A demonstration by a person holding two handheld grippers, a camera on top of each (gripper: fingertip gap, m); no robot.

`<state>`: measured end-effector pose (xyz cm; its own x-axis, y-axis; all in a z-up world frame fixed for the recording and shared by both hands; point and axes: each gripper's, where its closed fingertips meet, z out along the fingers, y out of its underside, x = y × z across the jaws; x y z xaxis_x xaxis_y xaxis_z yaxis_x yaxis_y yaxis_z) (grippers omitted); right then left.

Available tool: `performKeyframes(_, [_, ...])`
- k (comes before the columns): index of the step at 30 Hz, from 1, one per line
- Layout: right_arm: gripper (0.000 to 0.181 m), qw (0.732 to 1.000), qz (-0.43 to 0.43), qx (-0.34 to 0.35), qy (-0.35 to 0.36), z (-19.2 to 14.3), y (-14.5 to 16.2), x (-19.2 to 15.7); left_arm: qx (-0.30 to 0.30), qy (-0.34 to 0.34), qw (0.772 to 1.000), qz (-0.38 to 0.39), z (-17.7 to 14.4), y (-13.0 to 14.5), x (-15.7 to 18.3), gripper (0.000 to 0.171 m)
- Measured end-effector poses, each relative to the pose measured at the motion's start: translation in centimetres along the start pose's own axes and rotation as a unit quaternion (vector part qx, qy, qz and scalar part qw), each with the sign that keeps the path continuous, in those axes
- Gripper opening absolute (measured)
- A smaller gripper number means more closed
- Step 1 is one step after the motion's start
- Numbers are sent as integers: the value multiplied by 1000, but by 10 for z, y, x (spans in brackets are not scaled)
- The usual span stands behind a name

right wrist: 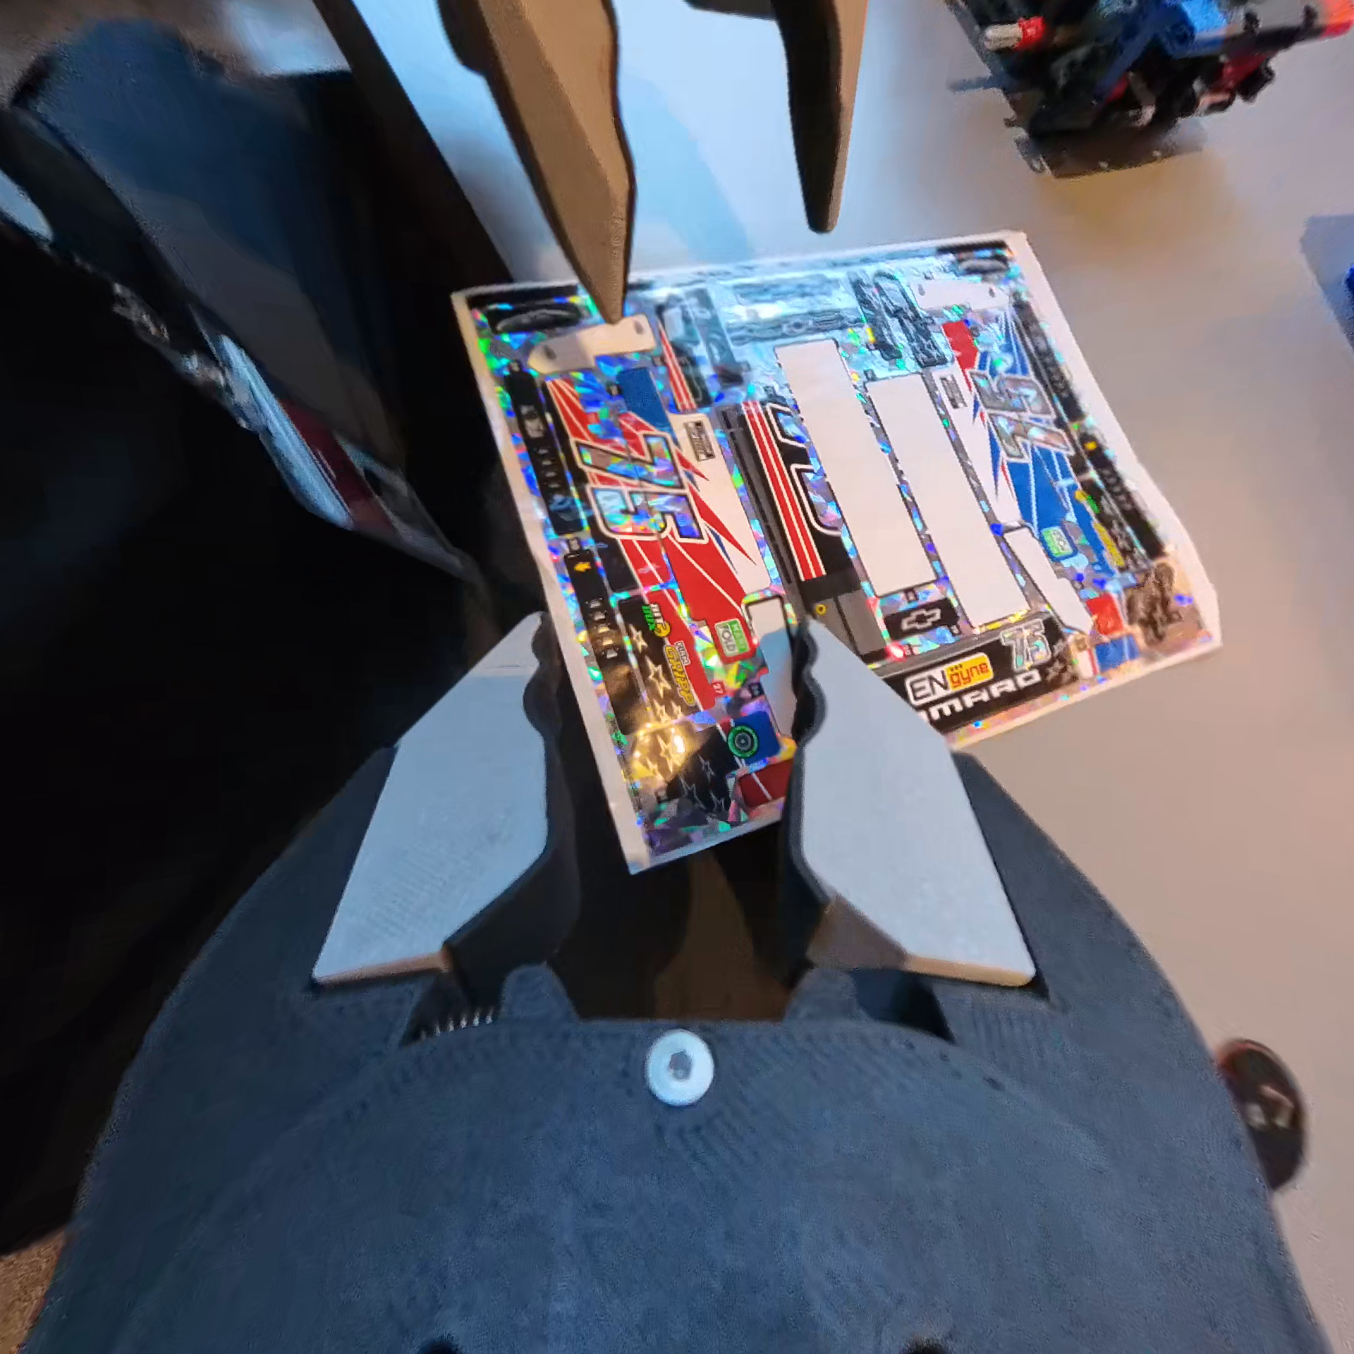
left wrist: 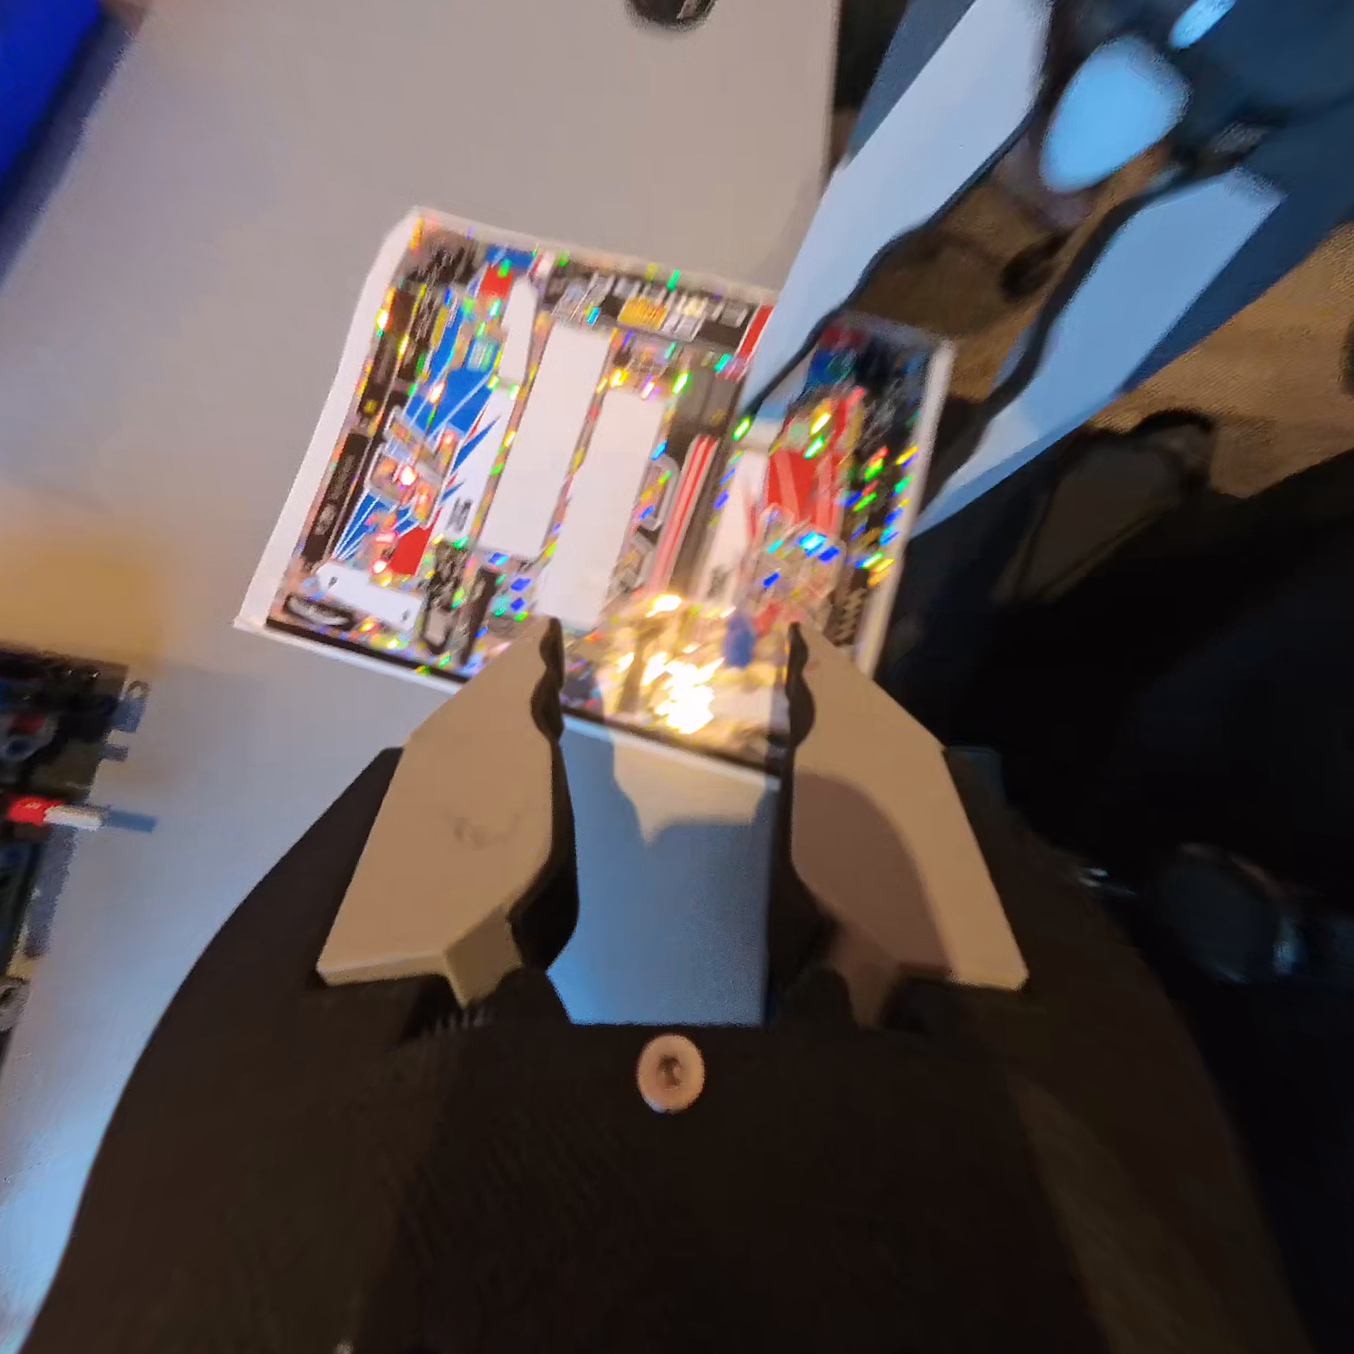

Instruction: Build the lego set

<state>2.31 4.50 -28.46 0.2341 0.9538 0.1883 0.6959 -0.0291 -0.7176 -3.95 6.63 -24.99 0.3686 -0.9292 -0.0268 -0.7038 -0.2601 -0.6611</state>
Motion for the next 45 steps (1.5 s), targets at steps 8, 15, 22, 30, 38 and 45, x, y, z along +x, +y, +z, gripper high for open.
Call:
performKeyframes(8, [60, 998, 35, 48, -19, -4, -19, -25, -66, -56, 985, 147, 16, 24, 62, 79])
performKeyframes(15, [55, 975, 185, 124, 0, -49, -7, -14, -72, -201, 931, 295, 32, 27, 50, 42])
performKeyframes(22, [46, 897, 385, 172, -133, -58, 13, -25, -25, -342, 884, 318, 15, 11, 39, 0])
performKeyframes(30, [50, 733, 497, 278, -372, -55, -23, -33, -6, -394, 845, 360, -5, 23, 76, 0])
performKeyframes(38, [1, 714, 502, 297, -387, -43, -35, -37, 13, -379, 868, 321, -11, 27, 82, 0])
performKeyframes(45, [0, 759, 465, 306, -338, -44, -40, -35, 90, -156, 981, 70, -11, 29, 114, 39])
